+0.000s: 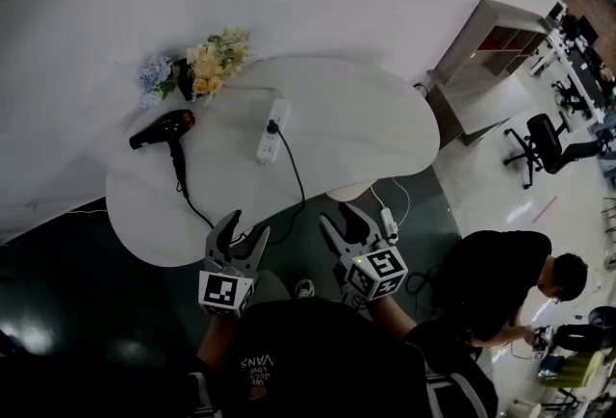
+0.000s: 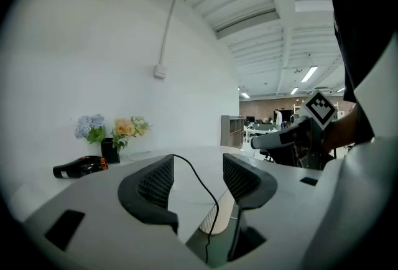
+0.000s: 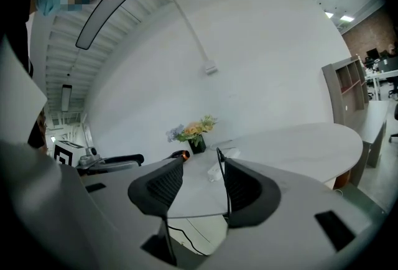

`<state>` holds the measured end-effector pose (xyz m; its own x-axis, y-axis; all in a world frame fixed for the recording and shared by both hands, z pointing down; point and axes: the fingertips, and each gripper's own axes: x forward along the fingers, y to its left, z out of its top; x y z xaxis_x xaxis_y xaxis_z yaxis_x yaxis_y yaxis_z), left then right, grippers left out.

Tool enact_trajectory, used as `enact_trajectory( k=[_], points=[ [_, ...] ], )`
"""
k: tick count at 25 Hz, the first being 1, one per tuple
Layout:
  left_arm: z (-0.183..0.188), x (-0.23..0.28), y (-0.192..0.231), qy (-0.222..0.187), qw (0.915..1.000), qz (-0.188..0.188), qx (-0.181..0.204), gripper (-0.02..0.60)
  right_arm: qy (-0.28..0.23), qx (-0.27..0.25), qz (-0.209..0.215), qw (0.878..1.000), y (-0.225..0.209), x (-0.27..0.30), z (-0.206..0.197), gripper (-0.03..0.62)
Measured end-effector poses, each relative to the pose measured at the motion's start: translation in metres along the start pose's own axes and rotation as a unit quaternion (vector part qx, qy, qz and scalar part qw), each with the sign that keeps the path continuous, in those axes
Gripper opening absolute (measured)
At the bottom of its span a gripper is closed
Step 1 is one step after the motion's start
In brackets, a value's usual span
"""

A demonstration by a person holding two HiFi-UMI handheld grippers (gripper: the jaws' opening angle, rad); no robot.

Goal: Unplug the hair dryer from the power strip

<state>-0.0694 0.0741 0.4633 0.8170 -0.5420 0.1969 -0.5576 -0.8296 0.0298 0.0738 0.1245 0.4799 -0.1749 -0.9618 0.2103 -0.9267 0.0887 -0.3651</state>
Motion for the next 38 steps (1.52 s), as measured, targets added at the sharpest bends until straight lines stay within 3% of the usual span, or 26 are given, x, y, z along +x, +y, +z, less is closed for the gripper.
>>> enact_trajectory(
  k=[11, 26, 32, 38],
  points=[
    [-0.005, 0.055, 0.041, 0.039, 0.9986, -0.036, -0.007, 0.278, 0.007, 0.020, -0.019, 1.000, -0.019, 0.058, 0.008, 0.194],
    [-0.031, 0.112, 0.109, 0.105, 0.9877, -0.111, 0.035, 0.313, -0.004, 0.023, -0.087, 0.996, -0.036, 0.139, 0.023, 0.201],
    [-0.052, 0.133, 0.123, 0.139, 0.9858, -0.093, 0.012, 0.323, 0.005, 0.012, -0.083, 0.996, -0.053, 0.165, 0.028, 0.201],
    [-0.062, 0.159, 0.129, 0.161, 0.9848, -0.063, -0.013, 0.339, 0.040, -0.004, -0.050, 0.998, -0.077, 0.195, 0.026, 0.201]
  ],
)
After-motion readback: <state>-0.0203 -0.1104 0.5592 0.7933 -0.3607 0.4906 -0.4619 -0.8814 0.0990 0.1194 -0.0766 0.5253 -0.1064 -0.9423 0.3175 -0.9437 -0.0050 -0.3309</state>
